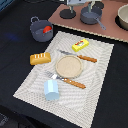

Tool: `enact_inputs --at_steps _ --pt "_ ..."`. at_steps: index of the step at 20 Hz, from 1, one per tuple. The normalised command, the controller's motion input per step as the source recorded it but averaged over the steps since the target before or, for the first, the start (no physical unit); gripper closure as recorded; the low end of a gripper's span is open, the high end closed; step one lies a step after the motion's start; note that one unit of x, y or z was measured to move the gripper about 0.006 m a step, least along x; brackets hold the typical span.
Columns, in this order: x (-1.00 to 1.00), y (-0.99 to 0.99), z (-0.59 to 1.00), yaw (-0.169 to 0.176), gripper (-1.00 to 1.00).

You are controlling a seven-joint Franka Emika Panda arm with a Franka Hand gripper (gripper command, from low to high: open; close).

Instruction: Interact with the objects in diverse but meaningful ways.

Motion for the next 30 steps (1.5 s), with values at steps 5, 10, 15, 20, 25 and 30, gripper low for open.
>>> enact_inputs --at_steps 5,10,15,20,25,30 --pt "0.09 0.42 -0.01 0.002 -1.00" --pt "0.00 0.42 0.02 0.047 -1.00" --pt "0.07 0.27 -0.07 0.066 -1.00" --pt "0.16 0.10 -0.17 0.075 -1.00" --pt "0.23 0.07 -0.18 0.058 -1.00" --pt "0.22 0.02 -0.12 0.027 -1.00"
